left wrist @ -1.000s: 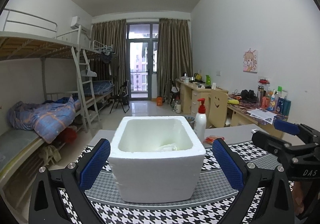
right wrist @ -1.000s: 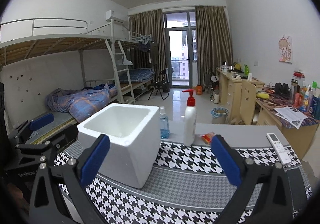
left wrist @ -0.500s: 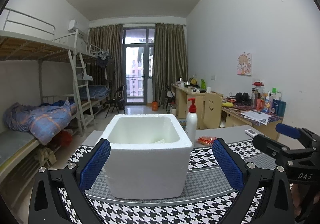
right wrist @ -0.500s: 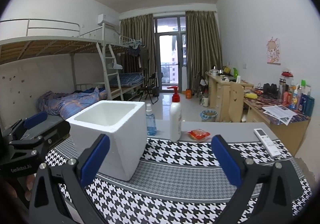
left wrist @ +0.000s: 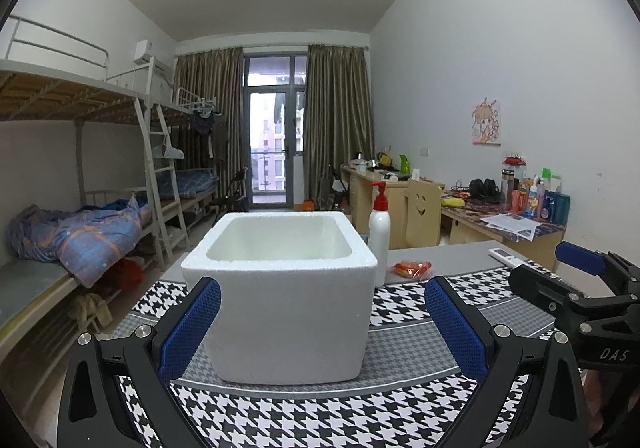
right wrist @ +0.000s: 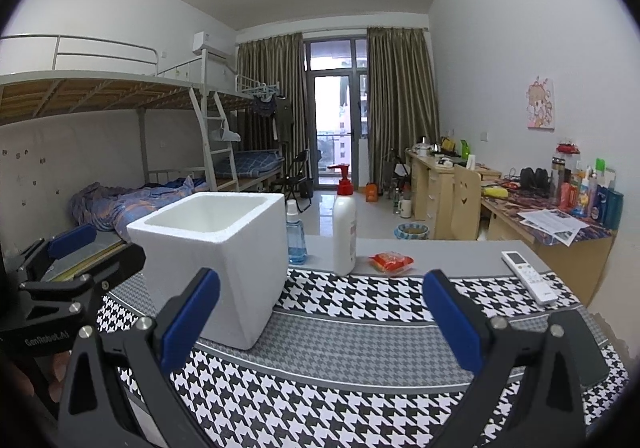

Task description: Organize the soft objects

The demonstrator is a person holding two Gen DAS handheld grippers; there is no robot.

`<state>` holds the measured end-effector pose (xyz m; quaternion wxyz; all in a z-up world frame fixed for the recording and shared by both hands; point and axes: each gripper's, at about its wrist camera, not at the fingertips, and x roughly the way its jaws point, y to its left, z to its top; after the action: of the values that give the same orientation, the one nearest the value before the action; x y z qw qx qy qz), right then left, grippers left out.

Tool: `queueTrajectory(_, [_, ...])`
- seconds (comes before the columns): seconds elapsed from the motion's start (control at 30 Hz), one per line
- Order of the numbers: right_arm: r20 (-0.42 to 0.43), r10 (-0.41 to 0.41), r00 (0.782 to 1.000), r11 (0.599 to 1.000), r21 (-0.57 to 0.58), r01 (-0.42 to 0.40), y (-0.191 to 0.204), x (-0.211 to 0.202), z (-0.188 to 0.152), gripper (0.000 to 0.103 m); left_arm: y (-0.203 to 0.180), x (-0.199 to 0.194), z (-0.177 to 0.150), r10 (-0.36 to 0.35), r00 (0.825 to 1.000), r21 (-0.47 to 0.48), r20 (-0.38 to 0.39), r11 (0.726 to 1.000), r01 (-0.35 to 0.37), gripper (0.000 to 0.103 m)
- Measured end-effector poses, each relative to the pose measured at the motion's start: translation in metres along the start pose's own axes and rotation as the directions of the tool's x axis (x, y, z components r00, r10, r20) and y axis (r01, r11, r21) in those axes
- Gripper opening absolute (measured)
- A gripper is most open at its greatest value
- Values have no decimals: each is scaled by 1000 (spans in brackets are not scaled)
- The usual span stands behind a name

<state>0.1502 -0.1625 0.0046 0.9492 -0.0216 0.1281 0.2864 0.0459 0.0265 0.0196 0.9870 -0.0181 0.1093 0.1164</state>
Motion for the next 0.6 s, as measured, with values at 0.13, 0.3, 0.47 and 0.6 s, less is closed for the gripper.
queueTrajectory(0.13, [0,-1,1000,1000,9,1,-3,-2,-2,102,0,2,-3,19,1000,0,-4,1000,-19,102])
queueTrajectory(0.3, [2,3,1000,1000,7,-3,-1,-3,-6,102,-3,2,-7,5,1000,-4,-12,1000,-5,102])
queueTrajectory(0.47, [3,10,1000,1000,4,-10,0,-6,-11,102,-1,1,-9,1,1000,-7,-13,1000,-2,102])
queueTrajectory(0.6, [4,6,1000,1000,14,-6,-1,-9,-14,102,0,-2,-13,27,1000,-7,2,1000,-27,102])
